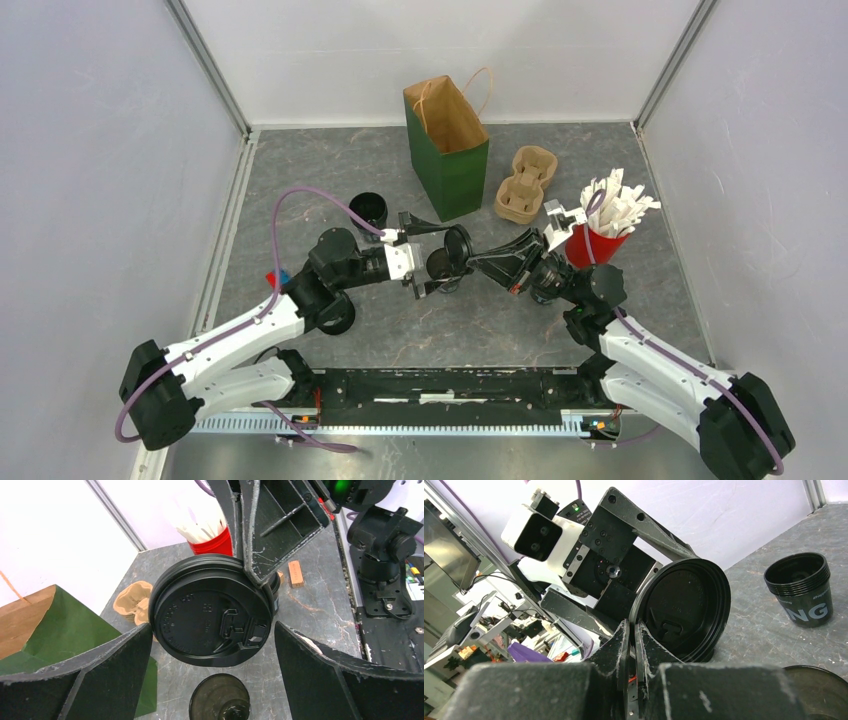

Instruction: Pack the takeout coffee

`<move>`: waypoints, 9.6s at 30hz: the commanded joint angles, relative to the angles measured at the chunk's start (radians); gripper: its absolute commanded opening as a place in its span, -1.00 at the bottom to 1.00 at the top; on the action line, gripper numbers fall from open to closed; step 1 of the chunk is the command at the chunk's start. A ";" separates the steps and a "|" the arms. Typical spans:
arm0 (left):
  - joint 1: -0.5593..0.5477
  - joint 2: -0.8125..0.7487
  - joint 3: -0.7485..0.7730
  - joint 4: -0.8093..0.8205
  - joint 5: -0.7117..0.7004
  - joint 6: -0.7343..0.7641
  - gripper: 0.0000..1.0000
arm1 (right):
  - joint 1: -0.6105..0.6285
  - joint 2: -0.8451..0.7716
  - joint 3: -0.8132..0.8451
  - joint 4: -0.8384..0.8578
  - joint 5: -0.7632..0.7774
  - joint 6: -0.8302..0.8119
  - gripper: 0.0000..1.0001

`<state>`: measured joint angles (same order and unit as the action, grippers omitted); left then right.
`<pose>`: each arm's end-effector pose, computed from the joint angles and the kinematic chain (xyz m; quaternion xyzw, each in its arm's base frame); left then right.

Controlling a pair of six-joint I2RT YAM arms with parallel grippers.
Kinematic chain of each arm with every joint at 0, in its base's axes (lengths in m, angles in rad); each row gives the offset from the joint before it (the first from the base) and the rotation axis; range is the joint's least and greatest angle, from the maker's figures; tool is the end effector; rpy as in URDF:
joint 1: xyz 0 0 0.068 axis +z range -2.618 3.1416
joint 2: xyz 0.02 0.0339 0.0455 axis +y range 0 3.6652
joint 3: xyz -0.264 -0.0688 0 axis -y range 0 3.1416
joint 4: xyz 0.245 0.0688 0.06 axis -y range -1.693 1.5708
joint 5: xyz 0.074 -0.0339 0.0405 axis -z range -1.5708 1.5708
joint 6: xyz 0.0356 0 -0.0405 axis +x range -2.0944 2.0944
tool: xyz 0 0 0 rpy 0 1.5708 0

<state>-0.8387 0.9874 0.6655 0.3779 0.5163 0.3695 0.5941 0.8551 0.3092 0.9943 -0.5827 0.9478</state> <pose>0.1412 -0.1834 0.3191 0.5300 0.4413 -0.3339 0.6425 0.1388 0.1174 0.2818 -0.1497 0.5446 0.6747 0.4751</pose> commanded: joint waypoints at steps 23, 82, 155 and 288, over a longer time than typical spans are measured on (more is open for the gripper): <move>-0.008 0.010 -0.004 0.048 -0.039 0.011 0.99 | 0.012 0.012 -0.048 0.117 0.059 0.037 -0.79; -0.031 0.225 0.567 -1.048 -0.357 -0.048 0.62 | 0.019 -0.345 0.232 -0.985 0.514 -0.746 0.96; -0.056 0.933 1.097 -1.428 -0.434 0.014 0.78 | 0.019 -0.505 0.310 -1.146 0.663 -0.865 0.96; 0.318 0.337 0.205 -0.596 -0.072 -0.912 0.50 | 0.213 0.428 0.474 -0.970 0.519 -0.773 -0.27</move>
<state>-0.4980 1.3041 0.8806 -0.2756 0.4511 -0.4976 0.7982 1.2732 0.7555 0.0208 -0.0845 0.2020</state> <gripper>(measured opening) 0.758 0.370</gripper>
